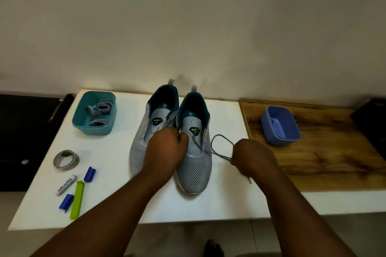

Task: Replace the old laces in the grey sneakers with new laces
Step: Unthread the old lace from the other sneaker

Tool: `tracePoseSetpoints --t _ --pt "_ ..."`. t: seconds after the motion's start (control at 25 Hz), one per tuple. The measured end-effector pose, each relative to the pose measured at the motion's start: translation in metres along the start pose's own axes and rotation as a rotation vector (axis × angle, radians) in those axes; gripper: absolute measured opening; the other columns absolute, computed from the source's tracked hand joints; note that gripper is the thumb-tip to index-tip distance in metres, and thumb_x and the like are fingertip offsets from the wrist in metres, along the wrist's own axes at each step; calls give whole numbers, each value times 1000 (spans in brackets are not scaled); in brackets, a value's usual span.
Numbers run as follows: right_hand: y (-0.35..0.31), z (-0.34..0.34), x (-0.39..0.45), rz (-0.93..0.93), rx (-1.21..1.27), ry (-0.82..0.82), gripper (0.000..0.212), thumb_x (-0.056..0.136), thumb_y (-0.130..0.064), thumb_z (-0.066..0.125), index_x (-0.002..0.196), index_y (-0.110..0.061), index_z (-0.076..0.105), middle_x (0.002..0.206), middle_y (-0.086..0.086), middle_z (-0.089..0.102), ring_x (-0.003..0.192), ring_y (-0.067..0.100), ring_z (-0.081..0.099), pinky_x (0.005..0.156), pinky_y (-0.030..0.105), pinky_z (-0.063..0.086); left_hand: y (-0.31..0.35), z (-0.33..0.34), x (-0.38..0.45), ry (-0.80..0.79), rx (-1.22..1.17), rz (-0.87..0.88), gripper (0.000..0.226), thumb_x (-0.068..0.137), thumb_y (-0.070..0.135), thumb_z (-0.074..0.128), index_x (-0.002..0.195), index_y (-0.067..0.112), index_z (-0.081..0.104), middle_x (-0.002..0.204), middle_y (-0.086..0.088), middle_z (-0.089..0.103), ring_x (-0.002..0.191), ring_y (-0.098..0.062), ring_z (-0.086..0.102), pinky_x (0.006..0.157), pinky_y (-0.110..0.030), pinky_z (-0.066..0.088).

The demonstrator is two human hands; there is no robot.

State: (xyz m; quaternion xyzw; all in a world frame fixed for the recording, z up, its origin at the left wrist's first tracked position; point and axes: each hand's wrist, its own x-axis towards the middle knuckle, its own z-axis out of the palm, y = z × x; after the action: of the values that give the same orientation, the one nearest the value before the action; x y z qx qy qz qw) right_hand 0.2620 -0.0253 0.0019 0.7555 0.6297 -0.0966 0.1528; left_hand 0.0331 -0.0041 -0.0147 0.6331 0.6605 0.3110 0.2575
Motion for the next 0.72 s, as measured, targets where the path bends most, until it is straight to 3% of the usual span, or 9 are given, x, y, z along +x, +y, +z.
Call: tracePoseSetpoints --t 0.08,0.24,0.32,0.44,0.52,0.6,0.72 --pt "-1 -1 -4 51 -7 -33 23 90 -37 69 109 -23 69 107 -1 70 96 21 68 71 30 47 2 0 0 4 6 -2 42 95 24 55 57 23 37 54 5 44 53 -7 42 48 -26 24" --pt "-42 -7 -16 -263 319 130 25 85 -47 74 95 -24 73 96 -1 66 88 19 64 74 31 50 3 0 -2 -4 21 0 42 96 27 54 58 24 38 56 6 46 54 -6 43 49 -25 24" --pt "-47 -8 -17 -297 330 119 20 90 -44 70 91 -24 74 92 -1 66 87 20 64 70 30 46 2 0 0 -15 27 -5 42 96 27 54 58 23 38 56 5 46 54 -7 43 49 -25 24" --pt "-17 -12 -4 -160 -15 -151 25 89 -43 72 102 -22 74 102 0 71 97 22 68 79 31 52 0 1 1 -20 12 -25 41 96 26 54 58 22 40 56 4 47 54 -9 44 49 -25 25" --pt "-3 -12 -2 -48 -84 -312 37 85 -49 75 109 -21 74 107 0 72 99 22 68 88 36 57 -1 2 1 -22 8 -31 40 96 26 53 59 22 40 56 4 48 54 -10 46 49 -25 26" --pt "-8 -12 -4 -56 -52 -241 35 85 -50 75 106 -22 74 103 -1 71 97 21 68 87 36 57 -1 3 0 -30 11 -19 40 97 27 53 59 22 40 57 3 48 55 -12 47 49 -25 26" --pt "-33 -7 -10 -214 267 -39 26 85 -50 74 87 -24 70 90 -3 69 86 19 66 75 33 54 1 1 0 -28 10 -6 41 96 27 53 59 23 38 56 4 46 54 -9 45 49 -25 25"
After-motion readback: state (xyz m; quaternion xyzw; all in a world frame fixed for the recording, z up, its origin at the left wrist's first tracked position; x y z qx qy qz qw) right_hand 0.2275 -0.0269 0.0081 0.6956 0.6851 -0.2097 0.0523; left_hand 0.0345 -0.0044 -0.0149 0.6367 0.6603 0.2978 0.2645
